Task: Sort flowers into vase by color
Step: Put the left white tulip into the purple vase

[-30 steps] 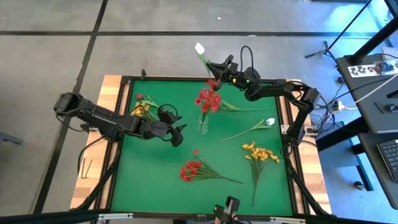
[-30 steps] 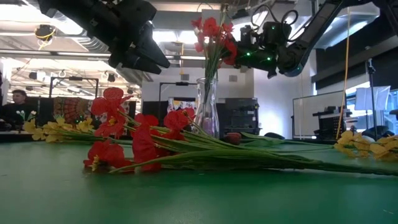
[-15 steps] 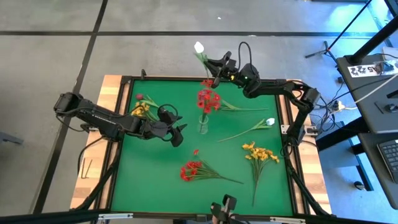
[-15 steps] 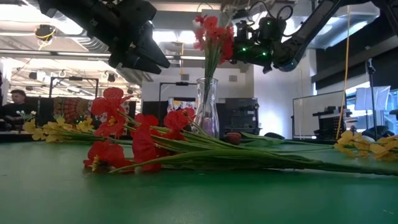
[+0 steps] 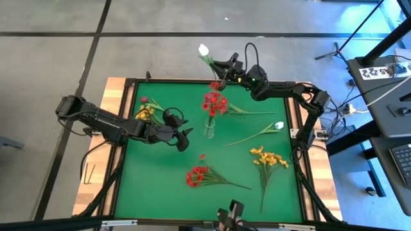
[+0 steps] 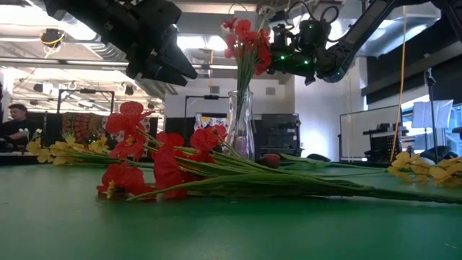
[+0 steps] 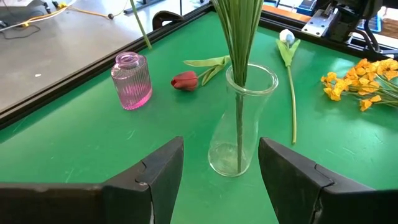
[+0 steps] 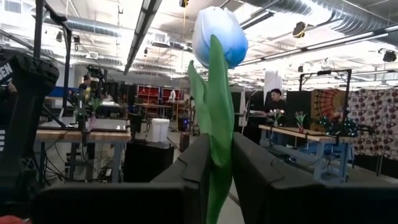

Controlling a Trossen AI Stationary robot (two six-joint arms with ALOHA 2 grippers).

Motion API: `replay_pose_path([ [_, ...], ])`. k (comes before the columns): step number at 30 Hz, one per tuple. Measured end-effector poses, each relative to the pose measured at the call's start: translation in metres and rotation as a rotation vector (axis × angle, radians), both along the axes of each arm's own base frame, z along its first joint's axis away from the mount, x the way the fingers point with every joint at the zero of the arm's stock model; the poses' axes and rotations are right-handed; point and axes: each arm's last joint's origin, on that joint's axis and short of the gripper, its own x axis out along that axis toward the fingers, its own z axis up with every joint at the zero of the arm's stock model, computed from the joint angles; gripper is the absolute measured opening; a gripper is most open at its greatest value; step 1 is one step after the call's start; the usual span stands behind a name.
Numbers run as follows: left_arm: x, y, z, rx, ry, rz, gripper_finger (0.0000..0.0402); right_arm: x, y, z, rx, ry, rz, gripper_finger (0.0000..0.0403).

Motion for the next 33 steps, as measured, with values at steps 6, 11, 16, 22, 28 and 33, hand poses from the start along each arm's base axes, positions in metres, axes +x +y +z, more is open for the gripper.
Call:
replay_pose_path([
  [6,0.001,0.003,0.002,0.051,-0.001,0.017,0.0203,-0.001,0.0,0.002,-0.011,-0.015,0.0,0.0014],
  [11,0.003,0.006,0.005,0.072,-0.018,0.024,0.0203,-0.003,0.002,0.008,-0.052,-0.078,0.0,0.0011],
  [16,0.003,0.006,0.005,0.072,-0.017,0.023,0.0203,-0.001,0.0,0.012,-0.062,-0.099,-0.006,0.0005],
  [22,0.003,0.006,0.005,0.073,-0.016,0.024,0.0203,0.021,-0.013,0.008,-0.036,-0.099,0.054,0.0003],
  [28,0.002,0.006,0.004,0.073,-0.013,0.023,0.0203,0.031,-0.02,-0.003,-0.004,-0.057,0.064,0.0002],
  [33,0.002,0.006,0.004,0.08,0.001,0.02,0.0203,0.03,-0.019,-0.011,0.009,-0.018,0.057,0.0001],
])
